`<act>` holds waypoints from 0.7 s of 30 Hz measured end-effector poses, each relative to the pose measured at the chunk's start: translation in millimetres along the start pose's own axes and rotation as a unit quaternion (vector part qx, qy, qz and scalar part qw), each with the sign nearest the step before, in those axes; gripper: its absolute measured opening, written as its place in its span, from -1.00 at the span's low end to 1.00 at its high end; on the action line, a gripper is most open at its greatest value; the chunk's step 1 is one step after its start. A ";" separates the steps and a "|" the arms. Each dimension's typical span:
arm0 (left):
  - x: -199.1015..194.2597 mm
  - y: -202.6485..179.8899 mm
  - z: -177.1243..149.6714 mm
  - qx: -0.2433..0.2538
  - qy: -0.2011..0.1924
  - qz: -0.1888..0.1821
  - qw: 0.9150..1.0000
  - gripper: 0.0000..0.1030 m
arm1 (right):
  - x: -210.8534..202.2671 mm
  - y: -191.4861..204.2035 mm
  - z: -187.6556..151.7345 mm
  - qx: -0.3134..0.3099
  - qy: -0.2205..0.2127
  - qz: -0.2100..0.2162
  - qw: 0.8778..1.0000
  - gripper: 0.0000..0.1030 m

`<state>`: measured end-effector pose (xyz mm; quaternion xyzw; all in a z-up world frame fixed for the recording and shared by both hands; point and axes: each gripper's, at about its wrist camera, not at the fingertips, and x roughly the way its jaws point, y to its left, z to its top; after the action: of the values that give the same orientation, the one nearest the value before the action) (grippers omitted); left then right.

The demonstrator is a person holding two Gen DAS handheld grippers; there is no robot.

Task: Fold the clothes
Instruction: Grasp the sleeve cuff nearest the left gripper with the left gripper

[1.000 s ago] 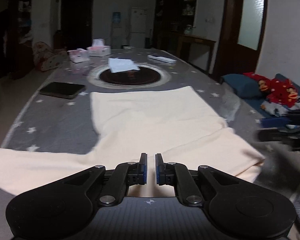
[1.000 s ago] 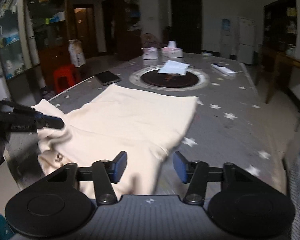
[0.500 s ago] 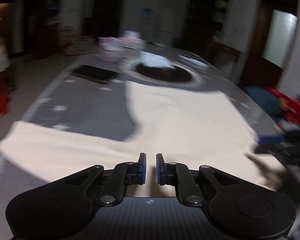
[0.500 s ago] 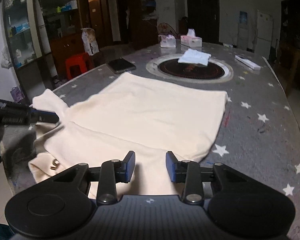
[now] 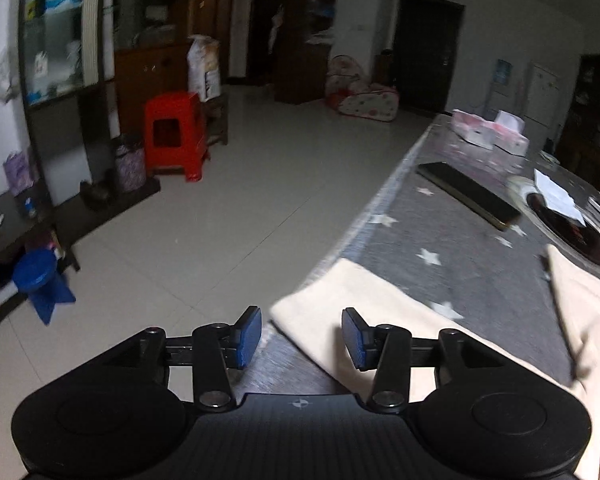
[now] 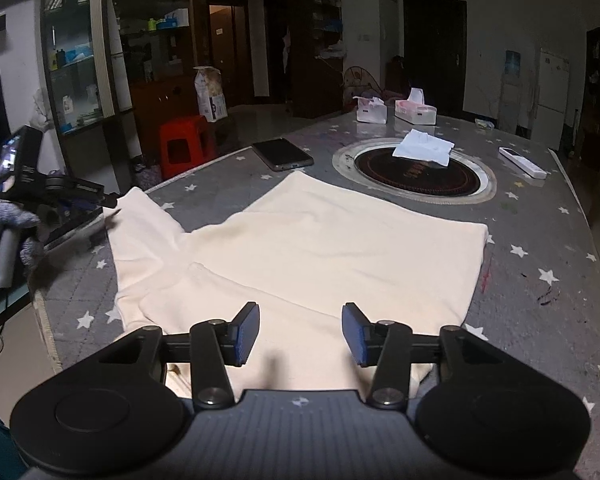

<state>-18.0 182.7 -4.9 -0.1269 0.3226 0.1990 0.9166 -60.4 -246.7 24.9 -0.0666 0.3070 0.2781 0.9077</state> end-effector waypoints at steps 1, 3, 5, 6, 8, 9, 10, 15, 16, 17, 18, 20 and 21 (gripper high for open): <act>4.6 3.2 0.8 -0.006 0.005 -0.003 1.000 -0.07 | -1.2 0.7 -0.1 0.000 -0.001 0.000 1.000 -0.10; 10.9 10.6 1.1 -0.024 0.012 -0.006 1.000 -0.11 | -3.5 1.2 -1.1 0.002 -0.002 -0.001 1.000 -0.10; 13.0 17.1 -0.8 -0.042 0.010 -0.017 0.999 -0.12 | -6.5 1.7 -2.5 0.003 -0.004 -0.003 1.000 -0.10; 13.3 20.3 -1.9 -0.049 0.008 -0.020 0.999 -0.15 | -7.5 1.7 -3.0 0.004 -0.004 -0.005 1.000 -0.10; 11.8 24.2 -2.6 -0.053 0.003 -0.019 0.998 -0.44 | -10.2 1.4 -3.9 0.005 -0.006 -0.009 1.000 -0.10; 11.0 24.7 -2.4 -0.052 0.001 -0.018 0.998 -0.52 | -12.1 1.2 -4.2 0.006 -0.008 -0.010 1.000 -0.10; 9.5 23.6 -1.8 -0.051 -0.002 -0.017 0.999 -0.66 | -13.9 1.0 -4.4 0.008 -0.010 -0.011 1.000 -0.10; -17.4 6.4 7.6 -0.032 -0.024 -0.066 0.997 -0.89 | -22.9 -0.8 -4.1 0.014 -0.022 -0.016 1.000 -0.10; -27.0 -1.3 10.1 -0.027 -0.030 -0.088 0.995 -0.89 | -23.9 -1.4 -4.1 0.014 -0.024 -0.017 0.999 -0.10; -36.8 -9.7 12.8 -0.021 -0.036 -0.110 0.993 -0.89 | -25.0 -1.9 -4.2 0.015 -0.025 -0.018 0.999 -0.10; -47.2 -19.9 15.4 -0.012 -0.043 -0.132 0.990 -0.89 | -25.7 -2.5 -4.4 0.016 -0.026 -0.019 0.999 -0.10; -68.4 -42.1 19.7 0.011 -0.058 -0.174 0.983 -0.89 | -27.7 -3.8 -5.4 0.018 -0.029 -0.021 0.999 -0.10; -78.4 -53.0 21.5 0.020 -0.065 -0.195 0.978 -0.89 | -28.9 -4.4 -6.0 0.019 -0.031 -0.022 0.999 -0.10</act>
<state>-38.5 121.2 67.3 -0.1555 0.2357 0.0176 0.9591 -80.1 -265.5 37.0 -0.0474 0.2829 0.2540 0.9237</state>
